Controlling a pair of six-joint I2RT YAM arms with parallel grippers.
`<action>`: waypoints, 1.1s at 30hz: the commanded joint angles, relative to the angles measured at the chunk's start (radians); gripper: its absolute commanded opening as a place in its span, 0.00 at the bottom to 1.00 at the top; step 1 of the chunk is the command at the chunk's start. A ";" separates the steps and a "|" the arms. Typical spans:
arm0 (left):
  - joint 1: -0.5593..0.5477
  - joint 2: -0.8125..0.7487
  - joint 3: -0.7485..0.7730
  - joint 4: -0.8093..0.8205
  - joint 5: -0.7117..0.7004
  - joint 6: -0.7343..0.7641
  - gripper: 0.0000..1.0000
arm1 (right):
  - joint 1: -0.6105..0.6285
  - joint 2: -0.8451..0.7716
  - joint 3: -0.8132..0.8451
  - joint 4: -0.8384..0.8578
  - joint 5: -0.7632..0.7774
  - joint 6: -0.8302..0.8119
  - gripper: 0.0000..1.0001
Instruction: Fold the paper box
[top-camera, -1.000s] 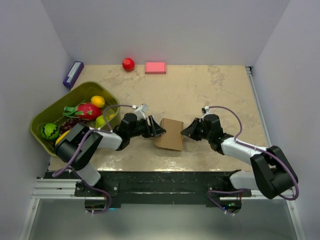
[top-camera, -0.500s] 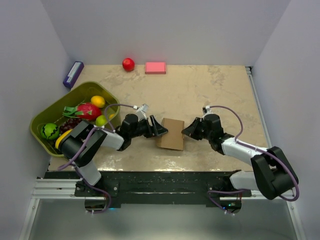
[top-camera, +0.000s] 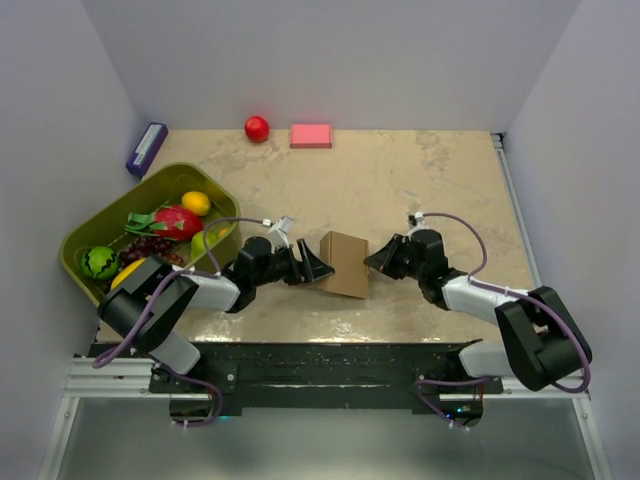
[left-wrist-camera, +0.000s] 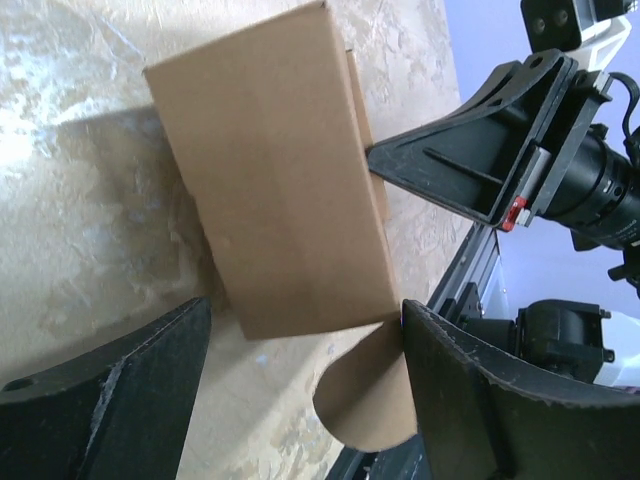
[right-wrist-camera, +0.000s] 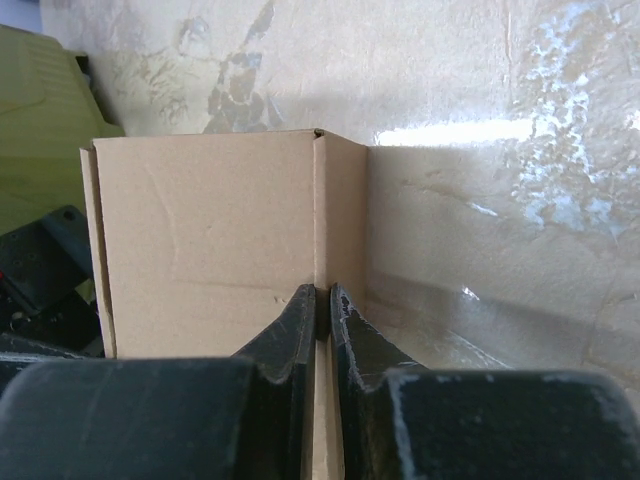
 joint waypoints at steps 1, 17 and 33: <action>-0.006 -0.035 -0.012 0.022 0.011 -0.006 0.81 | -0.002 0.014 -0.051 -0.222 0.036 -0.033 0.00; -0.007 0.067 0.127 0.067 0.039 -0.003 0.82 | -0.002 -0.002 -0.036 -0.244 0.038 -0.072 0.00; -0.007 0.101 0.273 -0.114 0.063 0.178 0.78 | -0.003 -0.086 0.012 -0.319 0.056 -0.087 0.00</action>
